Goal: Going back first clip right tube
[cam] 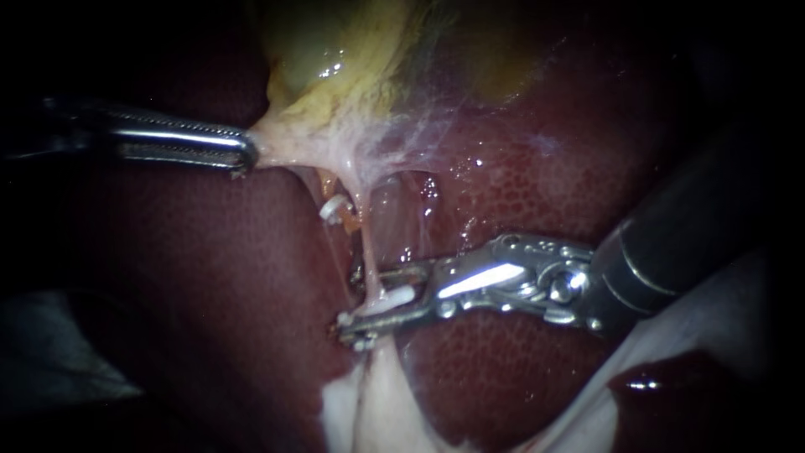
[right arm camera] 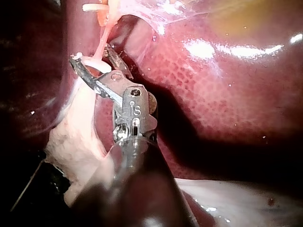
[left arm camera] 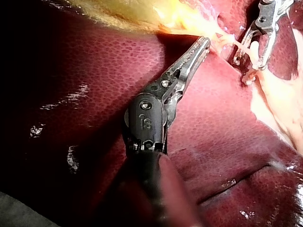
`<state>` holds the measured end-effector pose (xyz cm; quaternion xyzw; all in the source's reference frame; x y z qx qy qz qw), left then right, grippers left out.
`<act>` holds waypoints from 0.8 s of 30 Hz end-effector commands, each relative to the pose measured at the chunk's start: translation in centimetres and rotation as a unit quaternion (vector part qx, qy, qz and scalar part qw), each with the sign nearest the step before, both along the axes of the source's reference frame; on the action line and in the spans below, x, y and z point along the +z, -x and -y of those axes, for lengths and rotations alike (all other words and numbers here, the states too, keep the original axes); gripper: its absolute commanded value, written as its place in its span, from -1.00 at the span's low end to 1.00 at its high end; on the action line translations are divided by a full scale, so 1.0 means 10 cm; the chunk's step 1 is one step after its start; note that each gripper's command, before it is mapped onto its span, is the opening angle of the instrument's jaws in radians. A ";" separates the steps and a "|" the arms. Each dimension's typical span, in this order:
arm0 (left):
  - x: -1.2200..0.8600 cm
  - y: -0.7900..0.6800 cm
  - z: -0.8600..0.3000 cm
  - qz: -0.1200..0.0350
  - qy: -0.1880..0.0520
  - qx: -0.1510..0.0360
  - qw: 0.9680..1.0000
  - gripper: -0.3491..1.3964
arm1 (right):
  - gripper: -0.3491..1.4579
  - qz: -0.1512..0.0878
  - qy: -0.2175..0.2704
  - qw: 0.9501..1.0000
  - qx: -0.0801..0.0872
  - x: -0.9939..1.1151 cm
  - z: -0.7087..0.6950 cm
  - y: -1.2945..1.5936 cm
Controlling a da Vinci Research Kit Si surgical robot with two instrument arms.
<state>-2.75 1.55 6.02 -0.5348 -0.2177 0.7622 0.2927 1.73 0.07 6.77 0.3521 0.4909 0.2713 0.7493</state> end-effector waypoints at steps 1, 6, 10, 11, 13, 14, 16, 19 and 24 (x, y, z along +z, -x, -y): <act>0.001 -0.001 0.000 -0.001 0.000 -0.001 1.000 -1.00 | -0.07 0.003 0.008 1.000 -0.004 -0.001 -0.001 0.006; 0.003 -0.004 -0.001 -0.001 0.001 -0.001 1.000 -1.00 | -0.07 -0.007 0.058 0.998 -0.025 -0.012 -0.001 0.028; 0.004 -0.005 -0.001 -0.002 0.001 -0.002 1.000 -1.00 | -0.06 -0.020 0.084 0.996 -0.038 -0.030 -0.003 0.043; 0.004 -0.005 -0.001 -0.002 0.001 -0.002 1.000 -1.00 | -0.06 -0.022 0.088 0.995 -0.040 -0.036 -0.004 0.046; 0.004 -0.006 -0.001 -0.002 0.001 -0.002 1.000 -1.00 | -0.06 -0.026 0.094 0.994 -0.043 -0.043 -0.005 0.050; 0.004 -0.006 -0.001 -0.002 0.001 -0.002 1.000 -1.00 | -0.06 -0.028 0.099 0.994 -0.045 -0.047 -0.006 0.051; 0.004 -0.006 -0.001 -0.002 0.001 -0.002 1.000 -1.00 | -0.06 -0.030 0.103 0.993 -0.046 -0.050 -0.007 0.052; 0.005 -0.006 -0.001 -0.002 0.001 -0.002 1.000 -1.00 | -0.06 -0.034 0.113 0.992 -0.050 -0.052 -0.007 0.054; 0.005 -0.007 -0.002 -0.003 0.002 -0.003 1.000 -1.00 | -0.06 -0.034 0.117 0.991 -0.050 -0.050 -0.006 0.051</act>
